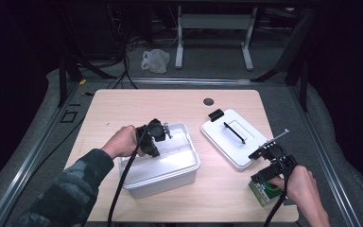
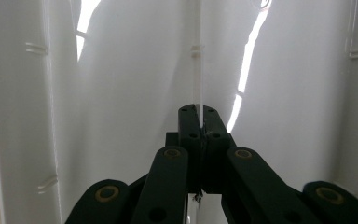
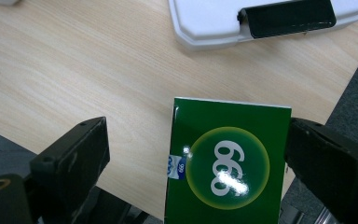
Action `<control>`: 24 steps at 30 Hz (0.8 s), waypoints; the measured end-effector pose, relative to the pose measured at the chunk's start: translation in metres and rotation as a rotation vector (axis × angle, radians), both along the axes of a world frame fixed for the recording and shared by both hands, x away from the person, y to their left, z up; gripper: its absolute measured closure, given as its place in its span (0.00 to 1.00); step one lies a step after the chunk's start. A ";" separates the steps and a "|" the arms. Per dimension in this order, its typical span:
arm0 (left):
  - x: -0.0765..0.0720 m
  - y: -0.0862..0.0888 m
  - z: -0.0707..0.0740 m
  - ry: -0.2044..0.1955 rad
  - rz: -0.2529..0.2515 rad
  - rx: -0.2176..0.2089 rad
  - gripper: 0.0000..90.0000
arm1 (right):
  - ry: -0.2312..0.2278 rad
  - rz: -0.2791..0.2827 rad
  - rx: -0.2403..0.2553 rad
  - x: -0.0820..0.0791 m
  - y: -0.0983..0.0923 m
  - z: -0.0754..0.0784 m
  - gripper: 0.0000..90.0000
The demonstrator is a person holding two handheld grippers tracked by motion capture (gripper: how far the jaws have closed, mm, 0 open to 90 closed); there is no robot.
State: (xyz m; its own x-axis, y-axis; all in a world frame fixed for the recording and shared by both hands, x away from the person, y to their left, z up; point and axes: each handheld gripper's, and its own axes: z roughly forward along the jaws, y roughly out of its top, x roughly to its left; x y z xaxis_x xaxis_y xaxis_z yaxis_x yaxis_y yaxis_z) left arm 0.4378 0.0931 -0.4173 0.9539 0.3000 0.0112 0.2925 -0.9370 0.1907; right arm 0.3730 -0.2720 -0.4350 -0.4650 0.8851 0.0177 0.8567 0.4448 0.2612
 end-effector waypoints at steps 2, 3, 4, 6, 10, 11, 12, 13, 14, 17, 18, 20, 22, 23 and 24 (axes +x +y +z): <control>-0.004 -0.007 0.000 -0.002 -0.034 0.000 1.00 | -0.001 0.003 -0.001 0.000 0.000 0.000 0.07; -0.006 -0.010 0.000 -0.001 -0.051 0.000 1.00 | 0.000 0.001 -0.001 0.000 0.000 0.000 0.07; -0.007 -0.013 0.000 -0.006 -0.062 -0.002 1.00 | 0.000 0.002 -0.003 0.000 0.000 0.000 0.07; -0.011 -0.019 0.000 -0.004 -0.091 -0.004 1.00 | 0.001 0.002 -0.001 0.000 0.000 0.000 0.07; -0.017 -0.032 -0.001 -0.013 -0.138 -0.009 1.00 | 0.000 0.001 -0.002 0.000 0.000 -0.001 0.07; -0.018 -0.035 -0.001 -0.018 -0.147 -0.013 1.00 | 0.000 0.000 -0.002 0.000 0.000 -0.001 0.07; -0.019 -0.037 -0.001 -0.017 -0.154 -0.010 1.00 | 0.001 0.000 -0.002 0.000 -0.001 -0.001 0.07; -0.021 -0.041 -0.001 -0.018 -0.165 -0.015 1.00 | 0.000 -0.001 -0.002 0.001 -0.001 -0.001 0.07; -0.022 -0.043 -0.001 -0.018 -0.171 -0.019 1.00 | 0.002 0.000 -0.002 0.001 -0.001 -0.001 0.07; -0.026 -0.053 -0.001 -0.018 -0.196 -0.024 1.00 | 0.003 0.001 -0.003 0.001 -0.001 -0.002 0.08; -0.026 -0.056 -0.001 -0.021 -0.204 -0.030 1.00 | 0.004 0.001 -0.004 0.001 -0.001 -0.002 0.08; -0.028 -0.061 -0.001 -0.022 -0.216 -0.031 1.00 | 0.003 0.000 -0.004 0.001 -0.001 -0.002 0.08; -0.030 -0.065 -0.001 -0.021 -0.226 -0.038 1.00 | 0.003 0.001 -0.003 0.001 -0.002 -0.003 0.08; -0.031 -0.068 -0.001 -0.023 -0.228 -0.041 1.00 | 0.003 0.001 -0.004 0.001 -0.001 -0.003 0.08; -0.032 -0.070 -0.001 -0.022 -0.239 -0.038 1.00 | 0.003 0.001 -0.005 0.001 -0.001 -0.003 0.08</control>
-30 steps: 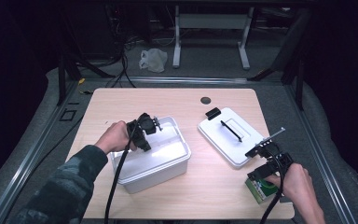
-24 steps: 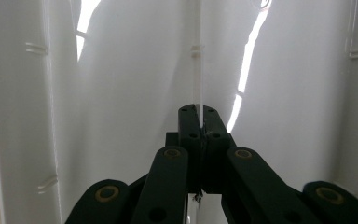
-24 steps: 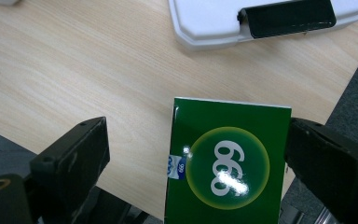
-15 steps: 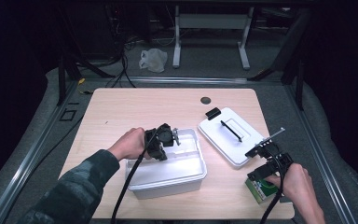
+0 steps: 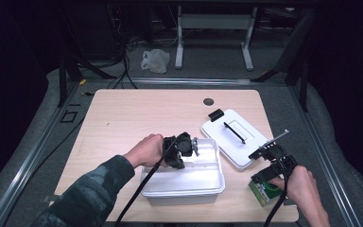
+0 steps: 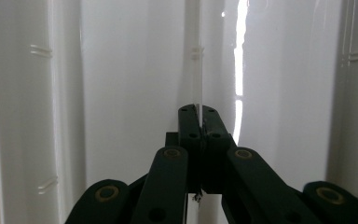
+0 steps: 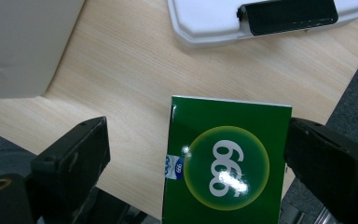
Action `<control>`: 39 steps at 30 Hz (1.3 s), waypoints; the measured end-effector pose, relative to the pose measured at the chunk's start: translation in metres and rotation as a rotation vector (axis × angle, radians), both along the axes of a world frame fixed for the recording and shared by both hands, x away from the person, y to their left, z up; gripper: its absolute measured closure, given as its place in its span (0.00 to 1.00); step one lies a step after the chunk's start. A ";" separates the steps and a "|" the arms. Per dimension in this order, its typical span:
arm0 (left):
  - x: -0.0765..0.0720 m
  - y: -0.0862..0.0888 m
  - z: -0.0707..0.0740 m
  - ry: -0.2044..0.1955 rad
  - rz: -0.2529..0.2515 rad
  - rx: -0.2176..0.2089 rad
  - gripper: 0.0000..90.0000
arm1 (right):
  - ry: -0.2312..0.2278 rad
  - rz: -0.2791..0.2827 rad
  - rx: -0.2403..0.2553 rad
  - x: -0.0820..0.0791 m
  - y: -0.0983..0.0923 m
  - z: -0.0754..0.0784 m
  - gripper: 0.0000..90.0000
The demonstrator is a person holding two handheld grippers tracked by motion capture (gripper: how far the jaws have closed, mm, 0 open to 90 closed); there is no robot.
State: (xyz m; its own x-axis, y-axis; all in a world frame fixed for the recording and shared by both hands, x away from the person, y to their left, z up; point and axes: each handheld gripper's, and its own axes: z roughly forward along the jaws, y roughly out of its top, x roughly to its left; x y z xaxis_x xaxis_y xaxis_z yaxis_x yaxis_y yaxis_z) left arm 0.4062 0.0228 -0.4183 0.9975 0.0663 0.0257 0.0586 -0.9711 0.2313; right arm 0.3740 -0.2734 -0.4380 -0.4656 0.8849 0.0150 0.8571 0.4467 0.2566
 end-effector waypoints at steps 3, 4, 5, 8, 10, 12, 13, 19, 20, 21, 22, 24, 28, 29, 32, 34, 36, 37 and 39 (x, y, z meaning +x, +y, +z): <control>-0.002 -0.006 0.000 -0.004 -0.011 -0.009 1.00 | 0.003 0.001 -0.001 0.000 0.000 0.000 0.08; -0.003 -0.008 0.000 -0.002 -0.018 -0.010 1.00 | 0.004 0.001 -0.001 0.000 0.001 0.000 0.08; -0.004 -0.010 -0.001 -0.003 -0.024 -0.013 1.00 | 0.004 0.001 -0.001 0.000 0.001 0.000 0.08; -0.006 -0.016 0.000 -0.003 -0.043 -0.011 1.00 | 0.002 0.001 -0.002 0.000 0.000 0.000 0.08; -0.008 -0.020 -0.001 -0.003 -0.047 -0.019 1.00 | -0.004 -0.001 -0.003 0.000 0.000 0.000 0.08; -0.009 -0.024 -0.001 -0.002 -0.046 -0.021 1.00 | -0.002 -0.002 -0.002 0.000 0.000 0.000 0.08; -0.010 -0.025 -0.001 -0.004 -0.046 -0.021 0.99 | -0.003 -0.004 -0.003 0.000 0.000 0.000 0.08; -0.012 -0.028 -0.001 0.001 -0.046 -0.026 0.99 | -0.001 -0.003 -0.002 0.000 -0.002 -0.001 0.08; -0.012 -0.029 -0.001 -0.002 -0.047 -0.026 0.99 | 0.004 -0.004 -0.001 0.000 -0.002 0.000 0.08; -0.012 -0.029 -0.001 -0.002 -0.046 -0.026 0.99 | 0.002 -0.003 0.000 0.000 -0.002 0.001 0.08; -0.012 -0.029 -0.001 0.000 -0.044 -0.025 0.99 | 0.001 -0.002 0.000 0.000 -0.001 0.001 0.08; -0.012 -0.029 -0.001 -0.001 -0.043 -0.024 0.99 | 0.001 0.001 0.001 -0.001 0.000 0.001 0.08; -0.012 -0.029 -0.001 0.002 -0.039 -0.026 0.99 | 0.001 0.000 0.005 -0.001 -0.001 0.001 0.08; -0.011 -0.029 -0.001 0.004 -0.041 -0.026 0.99 | 0.001 0.001 0.002 -0.001 -0.001 0.001 0.08; -0.011 -0.029 -0.001 0.007 -0.040 -0.024 1.00 | 0.002 0.001 0.003 -0.001 -0.001 0.001 0.08; -0.011 -0.028 -0.001 0.016 -0.040 -0.028 1.00 | 0.000 0.000 0.004 -0.001 -0.002 0.002 0.08; -0.010 -0.027 0.000 0.025 -0.039 -0.032 1.00 | -0.002 -0.005 0.006 -0.001 -0.003 0.002 0.08; -0.010 -0.026 0.000 0.030 -0.041 -0.035 1.00 | -0.003 -0.007 0.004 -0.001 -0.003 0.002 0.08; -0.009 -0.025 0.002 0.036 -0.040 -0.037 1.00 | -0.005 -0.007 0.001 -0.001 -0.003 0.002 0.08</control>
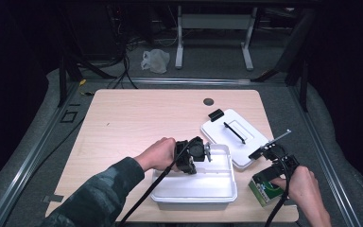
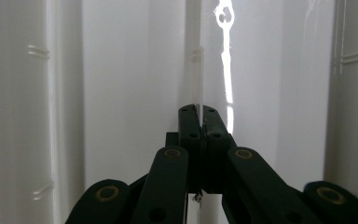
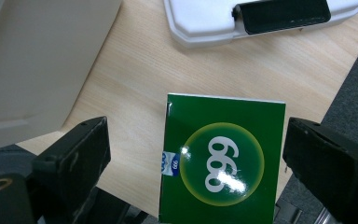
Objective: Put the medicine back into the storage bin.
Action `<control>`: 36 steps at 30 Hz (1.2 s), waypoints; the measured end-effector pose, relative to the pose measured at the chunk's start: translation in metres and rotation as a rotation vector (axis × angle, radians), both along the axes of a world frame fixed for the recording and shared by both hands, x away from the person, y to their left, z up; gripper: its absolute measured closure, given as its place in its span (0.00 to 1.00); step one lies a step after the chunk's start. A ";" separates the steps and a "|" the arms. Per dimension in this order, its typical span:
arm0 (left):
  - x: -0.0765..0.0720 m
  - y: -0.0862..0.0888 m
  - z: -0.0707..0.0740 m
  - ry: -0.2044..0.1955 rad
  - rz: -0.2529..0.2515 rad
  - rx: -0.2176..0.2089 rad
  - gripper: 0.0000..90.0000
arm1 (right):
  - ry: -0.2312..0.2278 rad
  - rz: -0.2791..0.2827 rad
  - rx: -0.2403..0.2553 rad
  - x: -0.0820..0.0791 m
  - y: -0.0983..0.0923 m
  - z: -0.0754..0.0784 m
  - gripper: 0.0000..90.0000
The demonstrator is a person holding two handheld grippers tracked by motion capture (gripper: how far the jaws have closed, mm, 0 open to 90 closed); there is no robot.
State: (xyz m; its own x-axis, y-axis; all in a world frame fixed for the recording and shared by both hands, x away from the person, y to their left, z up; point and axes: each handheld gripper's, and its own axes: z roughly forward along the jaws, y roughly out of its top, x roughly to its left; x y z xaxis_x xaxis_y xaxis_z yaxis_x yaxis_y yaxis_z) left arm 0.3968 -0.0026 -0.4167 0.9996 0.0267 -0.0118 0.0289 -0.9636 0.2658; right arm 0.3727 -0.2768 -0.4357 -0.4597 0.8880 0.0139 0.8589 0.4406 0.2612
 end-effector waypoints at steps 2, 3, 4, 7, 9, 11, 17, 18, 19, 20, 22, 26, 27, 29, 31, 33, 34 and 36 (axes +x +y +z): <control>0.000 0.001 0.001 0.005 0.001 -0.007 1.00 | 0.001 -0.002 0.002 0.000 0.001 0.000 0.08; 0.001 0.003 0.002 0.011 0.005 -0.018 1.00 | 0.001 0.000 0.004 0.000 0.001 0.000 0.08; 0.001 0.004 0.004 0.015 0.008 -0.020 1.00 | 0.001 0.000 0.004 0.000 0.001 -0.001 0.08; 0.002 0.006 0.009 0.021 0.018 -0.038 1.00 | 0.005 -0.001 0.001 0.001 0.000 -0.001 0.08; 0.003 0.008 0.013 0.022 0.031 -0.054 1.00 | 0.003 -0.005 0.003 0.001 0.000 -0.001 0.08; 0.003 0.009 0.019 0.020 0.043 -0.069 1.00 | 0.000 -0.005 0.003 0.001 -0.001 0.000 0.08; 0.004 0.018 0.036 -0.005 0.102 -0.108 1.00 | -0.001 -0.004 0.003 0.001 -0.001 -0.001 0.08; 0.004 0.020 0.039 -0.010 0.120 -0.118 1.00 | -0.002 -0.004 0.002 0.001 -0.001 -0.001 0.08; 0.004 0.023 0.042 -0.015 0.133 -0.121 1.00 | 0.001 -0.002 0.004 0.001 -0.001 0.000 0.08; 0.005 0.025 0.045 -0.020 0.150 -0.127 1.00 | -0.002 -0.003 0.004 0.001 -0.001 0.000 0.08; 0.006 0.031 0.050 -0.032 0.191 -0.136 1.00 | -0.002 -0.003 0.006 0.001 -0.001 0.000 0.08; 0.008 0.045 0.058 -0.050 0.281 -0.152 1.00 | -0.004 -0.008 0.003 0.000 -0.002 -0.001 0.08; 0.008 0.048 0.060 -0.054 0.295 -0.155 1.00 | 0.002 -0.007 0.004 0.000 -0.002 -0.001 0.08; 0.009 0.056 0.064 -0.064 0.342 -0.162 1.00 | 0.001 -0.008 0.003 0.000 -0.003 -0.001 0.08; 0.009 0.063 0.067 -0.067 0.375 -0.168 1.00 | 0.000 -0.008 0.002 0.000 -0.003 -0.001 0.08; 0.010 0.072 0.070 -0.070 0.419 -0.177 1.00 | 0.000 -0.008 0.003 0.000 -0.002 0.000 0.08; 0.011 0.077 0.071 -0.077 0.449 -0.181 1.00 | -0.001 -0.008 0.000 0.000 -0.002 0.000 0.08; 0.012 0.086 0.073 -0.085 0.498 -0.183 1.00 | 0.003 -0.009 0.002 0.000 -0.002 -0.001 0.08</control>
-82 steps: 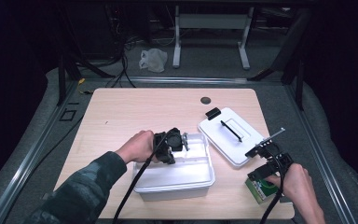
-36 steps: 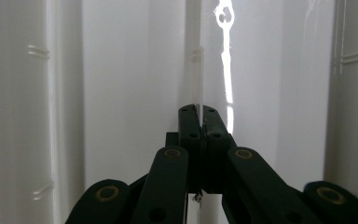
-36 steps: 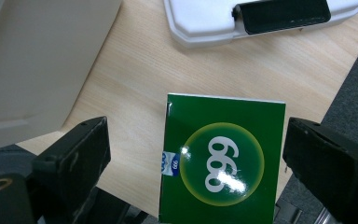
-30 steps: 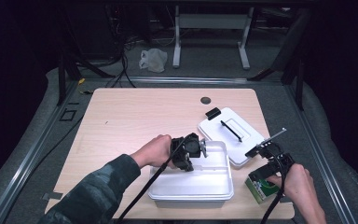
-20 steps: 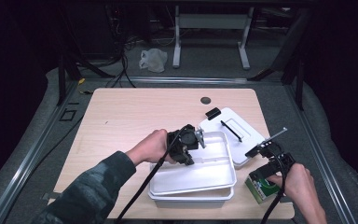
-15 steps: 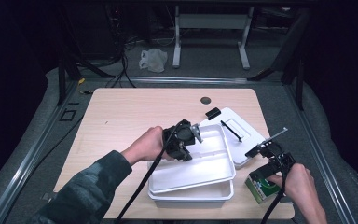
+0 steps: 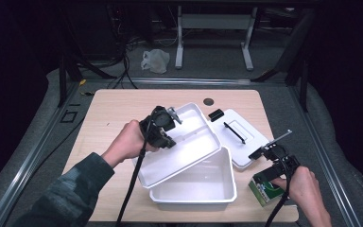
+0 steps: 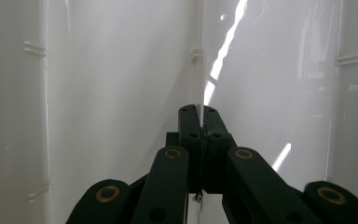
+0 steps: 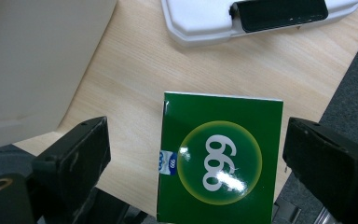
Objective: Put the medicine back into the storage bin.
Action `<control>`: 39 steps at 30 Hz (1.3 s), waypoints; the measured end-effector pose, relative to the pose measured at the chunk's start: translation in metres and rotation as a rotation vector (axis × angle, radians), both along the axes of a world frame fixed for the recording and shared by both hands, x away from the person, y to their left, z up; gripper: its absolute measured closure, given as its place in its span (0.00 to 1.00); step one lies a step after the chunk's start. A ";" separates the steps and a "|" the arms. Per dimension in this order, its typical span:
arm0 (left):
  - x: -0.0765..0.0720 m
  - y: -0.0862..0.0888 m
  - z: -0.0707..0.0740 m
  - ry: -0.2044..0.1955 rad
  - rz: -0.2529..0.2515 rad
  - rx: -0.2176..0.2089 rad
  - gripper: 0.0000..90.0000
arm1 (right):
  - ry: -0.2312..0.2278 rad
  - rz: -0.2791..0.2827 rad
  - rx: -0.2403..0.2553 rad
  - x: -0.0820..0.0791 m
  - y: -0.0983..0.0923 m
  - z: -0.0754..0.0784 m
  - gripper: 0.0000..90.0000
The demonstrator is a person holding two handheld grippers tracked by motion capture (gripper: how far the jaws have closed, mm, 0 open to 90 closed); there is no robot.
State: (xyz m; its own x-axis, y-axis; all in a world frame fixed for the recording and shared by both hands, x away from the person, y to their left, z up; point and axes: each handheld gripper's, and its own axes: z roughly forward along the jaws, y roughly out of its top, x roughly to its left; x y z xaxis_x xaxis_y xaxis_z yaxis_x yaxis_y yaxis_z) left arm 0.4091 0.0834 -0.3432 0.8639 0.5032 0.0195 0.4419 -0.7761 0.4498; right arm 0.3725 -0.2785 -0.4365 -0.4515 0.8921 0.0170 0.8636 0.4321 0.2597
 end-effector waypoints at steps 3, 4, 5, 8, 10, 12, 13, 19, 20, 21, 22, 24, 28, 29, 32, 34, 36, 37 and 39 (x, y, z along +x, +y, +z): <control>0.002 0.013 0.002 -0.002 0.066 -0.008 1.00 | -0.001 0.001 -0.002 0.000 0.000 -0.001 0.08; 0.003 0.019 0.002 -0.004 0.092 -0.011 1.00 | 0.000 0.000 -0.003 0.000 0.000 -0.001 0.08; 0.004 0.024 0.002 -0.007 0.113 -0.010 1.00 | 0.000 -0.002 0.001 0.000 0.000 -0.001 0.08; 0.007 0.040 0.002 -0.009 0.187 -0.002 1.00 | 0.000 -0.001 0.001 0.000 0.000 -0.001 0.08; 0.009 0.050 0.002 -0.010 0.229 -0.006 1.00 | 0.000 -0.002 -0.001 0.000 0.000 -0.001 0.08; 0.012 0.063 0.002 -0.009 0.275 -0.006 1.00 | 0.000 -0.003 0.000 0.000 0.000 -0.001 0.08; 0.014 0.070 0.001 -0.006 0.303 -0.008 1.00 | 0.001 -0.002 0.001 0.000 0.000 -0.001 0.08; 0.023 0.101 -0.009 0.007 0.419 0.000 1.00 | -0.001 0.000 -0.005 0.000 0.000 -0.001 0.08; 0.024 0.105 -0.011 0.008 0.431 0.003 1.00 | -0.002 0.001 -0.006 0.000 0.000 -0.001 0.08; 0.026 0.111 -0.014 0.015 0.455 0.003 1.00 | 0.000 -0.001 -0.004 0.000 0.000 -0.001 0.08; 0.028 0.115 -0.017 0.020 0.472 0.003 1.00 | 0.000 -0.004 -0.001 0.000 0.000 -0.001 0.08; 0.031 0.124 -0.024 0.026 0.505 0.011 1.00 | -0.001 -0.004 -0.005 0.000 0.000 -0.001 0.08; 0.038 0.140 -0.041 0.053 0.590 0.007 1.00 | -0.001 -0.005 -0.005 0.000 0.000 -0.001 0.08; 0.039 0.143 -0.046 0.063 0.607 0.008 1.00 | -0.001 -0.005 -0.005 0.000 0.000 -0.001 0.08; 0.043 0.155 -0.064 0.086 0.677 0.013 1.00 | -0.001 -0.005 -0.005 0.000 0.000 -0.001 0.08; 0.044 0.159 -0.070 0.092 0.700 0.011 1.00 | -0.001 -0.005 -0.005 0.000 0.000 -0.001 0.08; 0.045 0.164 -0.080 0.099 0.735 0.012 1.00 | -0.003 -0.001 -0.009 0.000 0.000 -0.001 0.08; 0.046 0.166 -0.084 0.107 0.753 0.010 1.00 | -0.001 -0.001 -0.007 0.000 0.000 -0.001 0.08; 0.048 0.171 -0.092 0.120 0.792 -0.011 1.00 | 0.000 0.000 -0.007 0.000 0.000 -0.002 0.08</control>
State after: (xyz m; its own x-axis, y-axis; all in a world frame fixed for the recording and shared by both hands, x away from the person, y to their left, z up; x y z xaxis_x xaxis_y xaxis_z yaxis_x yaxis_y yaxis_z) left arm 0.4570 0.2546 -0.4356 0.2458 0.9675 -0.0592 0.9055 -0.2073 0.3704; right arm 0.3728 -0.2782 -0.4383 -0.4514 0.8923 0.0104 0.8636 0.4340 0.2566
